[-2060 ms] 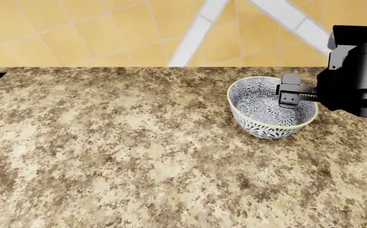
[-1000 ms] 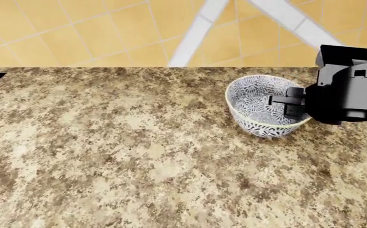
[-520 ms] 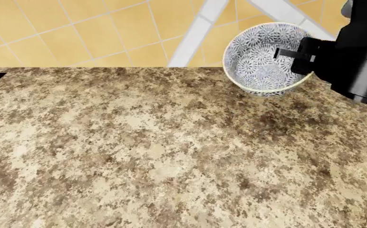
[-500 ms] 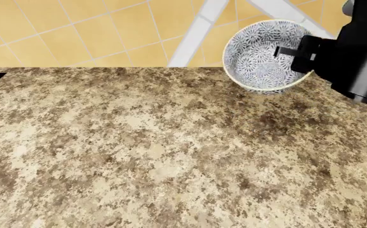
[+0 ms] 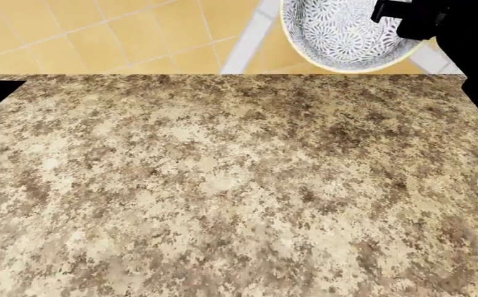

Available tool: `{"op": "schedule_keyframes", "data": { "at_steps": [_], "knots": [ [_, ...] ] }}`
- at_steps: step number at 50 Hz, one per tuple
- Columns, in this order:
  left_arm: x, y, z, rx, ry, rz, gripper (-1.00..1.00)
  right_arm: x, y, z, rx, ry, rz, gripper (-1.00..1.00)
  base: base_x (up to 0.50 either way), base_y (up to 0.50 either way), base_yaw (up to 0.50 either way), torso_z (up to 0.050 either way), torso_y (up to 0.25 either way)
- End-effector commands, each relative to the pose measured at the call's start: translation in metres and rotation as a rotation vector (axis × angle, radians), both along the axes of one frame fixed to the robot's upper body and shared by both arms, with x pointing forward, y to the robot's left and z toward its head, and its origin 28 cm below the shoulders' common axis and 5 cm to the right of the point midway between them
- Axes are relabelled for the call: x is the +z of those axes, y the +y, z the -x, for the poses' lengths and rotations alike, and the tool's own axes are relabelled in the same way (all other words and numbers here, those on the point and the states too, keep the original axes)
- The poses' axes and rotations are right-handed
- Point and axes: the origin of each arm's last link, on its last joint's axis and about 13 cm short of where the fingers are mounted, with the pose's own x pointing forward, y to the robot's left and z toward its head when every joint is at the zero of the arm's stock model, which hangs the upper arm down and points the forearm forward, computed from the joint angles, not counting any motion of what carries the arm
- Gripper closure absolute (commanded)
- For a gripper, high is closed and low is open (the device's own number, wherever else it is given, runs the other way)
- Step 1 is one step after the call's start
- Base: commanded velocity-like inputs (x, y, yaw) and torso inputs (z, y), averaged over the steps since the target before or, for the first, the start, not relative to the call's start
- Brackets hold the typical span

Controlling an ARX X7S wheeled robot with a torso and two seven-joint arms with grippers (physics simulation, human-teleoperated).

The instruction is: Place the two vegetables and bowl onto the tray for setting up a vegetable dip station.

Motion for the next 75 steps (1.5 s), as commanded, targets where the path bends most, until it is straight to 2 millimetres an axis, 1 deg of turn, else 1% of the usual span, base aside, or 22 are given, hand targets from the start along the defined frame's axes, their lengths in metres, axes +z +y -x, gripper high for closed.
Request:
{"op": "schedule_keyframes", "data": {
  "at_steps": [1,9,15,20,28,33,39,46,50,61,71,75],
  "knots": [
    [0.000,0.000,0.001,0.000,-0.002,-0.002,-1.00,0.007,0.001,0.012,0.017,-0.073,0.038,1.00,-0.50,0.00,0.00,0.000,0.000],
    [0.001,0.000,0.002,0.001,-0.005,-0.001,-1.00,0.006,0.003,0.014,0.065,-0.108,0.033,1.00,-0.50,0.04,0.00,0.000,0.000],
    [0.001,0.000,0.002,0.002,-0.006,0.000,-1.00,0.004,0.006,0.016,0.084,-0.158,0.103,1.00,-0.40,0.47,0.00,0.000,0.000],
    [0.001,0.000,0.002,0.003,-0.006,0.000,-1.00,0.000,0.007,0.023,0.101,-0.192,0.146,1.00,-0.23,0.50,0.00,0.000,0.000],
    [0.000,0.001,0.002,0.004,-0.005,0.003,-1.00,-0.001,0.005,0.036,0.122,-0.217,0.143,1.00,-0.16,0.50,0.00,0.000,0.000],
    [0.000,0.001,0.002,0.004,-0.004,0.002,-1.00,-0.004,0.010,0.034,0.140,-0.213,0.167,1.00,-0.13,0.50,0.00,0.000,0.000],
    [0.001,0.001,0.002,0.004,-0.005,0.003,-1.00,-0.006,0.011,0.032,0.153,-0.219,0.175,1.00,-0.07,0.50,0.00,0.000,0.000],
    [0.001,0.000,0.003,0.002,-0.005,0.001,-1.00,-0.012,0.016,0.036,0.176,-0.235,0.181,1.00,-0.04,0.50,0.00,0.000,0.000],
    [0.000,0.000,0.002,0.001,-0.005,0.000,-1.00,-0.015,0.023,0.034,0.174,-0.229,0.213,1.00,-0.03,0.50,0.00,0.000,0.000],
    [0.001,0.001,0.003,0.003,-0.007,0.002,-1.00,-0.015,0.030,0.033,0.211,-0.236,0.213,1.00,-0.01,0.50,0.00,0.000,0.000],
    [0.000,0.001,0.002,0.004,-0.004,0.001,-1.00,-0.019,0.029,0.037,0.227,-0.238,0.222,1.00,-0.05,0.50,0.00,0.000,0.000],
    [0.001,0.001,0.002,0.004,-0.004,0.001,-1.00,-0.016,0.032,0.039,0.239,-0.244,0.232,1.00,-0.26,0.50,0.00,0.000,0.000]
  ]
}}
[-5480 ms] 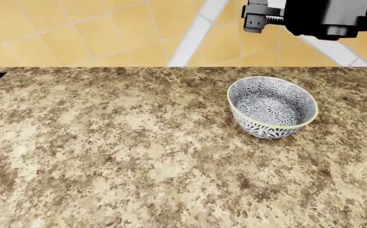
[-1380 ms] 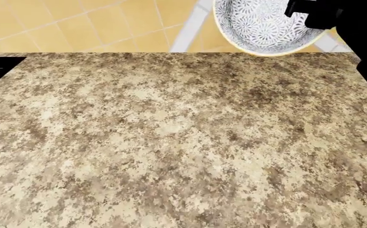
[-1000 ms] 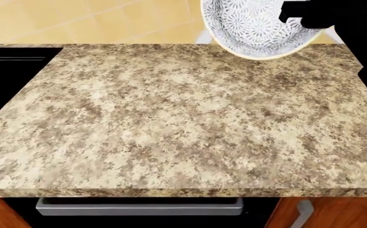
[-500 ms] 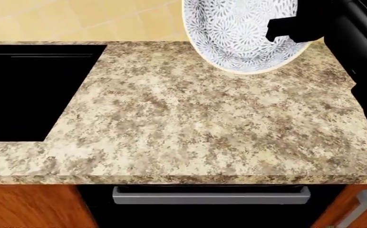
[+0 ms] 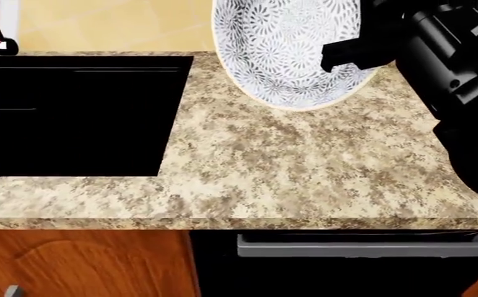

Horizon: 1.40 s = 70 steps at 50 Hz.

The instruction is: Place the two vegetables and bowl onto the tray for setting up a vegetable dip station.

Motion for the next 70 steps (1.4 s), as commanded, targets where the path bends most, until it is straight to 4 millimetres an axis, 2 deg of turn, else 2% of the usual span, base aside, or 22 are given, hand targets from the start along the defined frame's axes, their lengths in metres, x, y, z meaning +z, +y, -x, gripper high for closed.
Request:
{"op": "schedule_keyframes", "data": {
  "at_steps": [1,15,39,42,45,54,55,56,58,70],
  "knots": [
    [0.000,0.000,0.000,0.000,0.001,0.000,-1.00,0.004,0.004,0.003,0.010,-0.037,0.031,1.00,-0.33,0.50,0.00,0.000,0.000],
    [0.000,0.000,0.001,-0.001,0.000,-0.002,-1.00,-0.004,0.007,-0.006,-0.020,-0.052,0.067,1.00,-0.18,0.50,0.00,0.000,0.000],
    [0.000,0.000,0.000,-0.001,0.001,-0.002,-1.00,-0.005,0.017,-0.001,0.015,-0.067,0.118,1.00,0.00,0.50,0.00,0.000,0.000],
    [0.000,0.000,0.001,0.000,0.000,-0.001,-1.00,-0.005,0.018,-0.003,0.016,-0.089,0.081,1.00,0.00,0.50,0.00,0.000,0.000],
    [0.000,0.000,0.001,0.001,0.000,-0.001,-1.00,-0.002,0.015,-0.001,0.017,-0.159,0.025,1.00,0.00,0.10,0.00,0.000,0.000],
    [0.000,0.000,0.001,0.000,0.002,-0.003,-1.00,-0.001,0.012,0.000,0.003,-0.171,0.020,1.00,0.00,0.00,0.00,0.001,0.000],
    [0.000,0.000,0.000,0.000,0.002,-0.002,-1.00,-0.001,0.013,0.001,0.005,-0.182,0.027,1.00,0.00,0.00,0.00,0.000,0.000],
    [0.000,0.000,0.001,0.001,0.002,-0.002,-1.00,-0.001,0.013,0.001,-0.081,-0.230,0.109,1.00,0.00,0.00,0.00,0.000,0.000],
    [0.001,0.000,0.001,0.001,0.001,-0.002,-1.00,-0.002,0.013,0.000,-0.051,-0.208,0.052,1.00,0.00,0.41,0.00,0.000,0.000],
    [0.000,0.000,0.002,0.001,-0.001,-0.002,-1.00,-0.005,0.014,-0.002,-0.078,-0.208,0.062,1.00,0.00,0.50,0.00,0.000,0.001]
  ]
}}
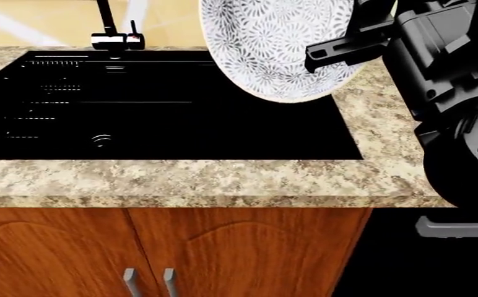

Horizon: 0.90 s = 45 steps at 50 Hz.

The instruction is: Place the two vegetables and bowl onto the tray for setting up a vegetable dip station.

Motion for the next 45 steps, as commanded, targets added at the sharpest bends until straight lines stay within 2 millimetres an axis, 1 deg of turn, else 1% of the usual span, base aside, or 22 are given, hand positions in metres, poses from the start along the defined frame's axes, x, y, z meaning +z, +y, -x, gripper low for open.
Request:
{"op": "schedule_keyframes", "data": {
  "at_steps": [1,15,19,33,45],
  "knots": [
    [0.000,0.000,0.001,0.000,-0.001,0.000,-1.00,0.002,-0.001,-0.001,-0.038,-0.044,-0.002,1.00,0.00,0.50,0.00,0.000,0.000],
    [0.000,0.000,0.001,0.000,0.000,0.001,-1.00,0.002,0.001,-0.003,-0.061,-0.047,0.003,1.00,0.00,0.50,0.00,0.000,0.001],
    [0.000,0.000,0.000,-0.001,0.001,-0.001,-1.00,-0.001,0.000,-0.005,-0.068,-0.037,0.003,1.00,0.00,0.50,0.00,0.000,0.000],
    [0.000,0.000,-0.001,-0.002,0.001,-0.002,-1.00,-0.003,0.005,-0.011,-0.059,-0.023,0.009,1.00,0.00,0.50,0.00,0.000,0.000],
    [-0.001,0.000,-0.001,-0.002,0.001,-0.002,-1.00,-0.004,0.008,-0.012,-0.048,-0.022,0.015,1.00,0.00,0.50,0.00,0.001,0.001]
  ]
}}
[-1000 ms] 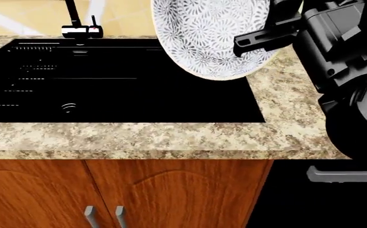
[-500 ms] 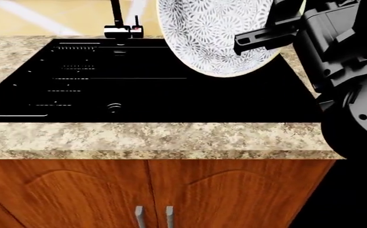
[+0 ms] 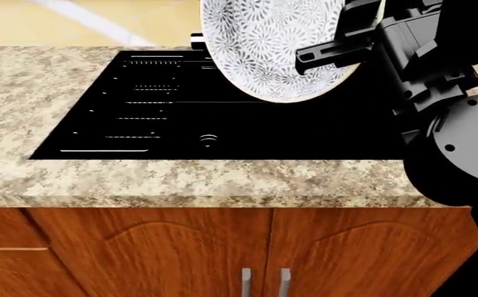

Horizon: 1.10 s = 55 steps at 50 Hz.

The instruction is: Place the two vegetables and bowl onto the tray for setting up a vegetable dip station.

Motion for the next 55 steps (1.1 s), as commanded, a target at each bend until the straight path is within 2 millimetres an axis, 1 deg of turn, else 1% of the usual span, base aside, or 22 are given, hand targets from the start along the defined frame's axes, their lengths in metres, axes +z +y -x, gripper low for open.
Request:
{"op": "schedule_keyframes", "data": {
  "at_steps": [1,24,38,44,50,55],
  "knots": [
    [0.000,0.000,0.000,-0.001,0.000,-0.001,-1.00,0.003,0.000,-0.001,-0.009,-0.026,0.005,1.00,0.00,0.50,0.00,0.000,0.000],
    [-0.001,0.000,0.000,-0.001,0.001,0.000,-1.00,-0.003,0.007,-0.006,0.043,0.000,0.006,1.00,0.00,0.50,0.00,0.000,0.000],
    [0.000,0.000,0.001,0.001,0.001,-0.001,-1.00,-0.007,0.011,-0.005,0.056,-0.011,0.050,1.00,0.01,0.49,0.00,0.000,0.001],
    [0.000,0.000,0.001,0.001,0.001,-0.001,-1.00,-0.011,0.013,-0.007,0.066,-0.002,0.077,1.00,0.11,0.32,0.00,0.000,0.000],
    [0.000,0.000,0.000,0.001,0.001,0.001,-1.00,-0.006,0.012,-0.005,0.070,-0.033,0.027,1.00,0.05,0.07,0.00,0.002,0.002],
    [0.000,0.000,0.000,0.001,0.001,0.001,-1.00,-0.008,0.016,-0.004,0.098,-0.029,0.080,1.00,0.04,0.00,0.00,0.000,0.000]
  ]
}}
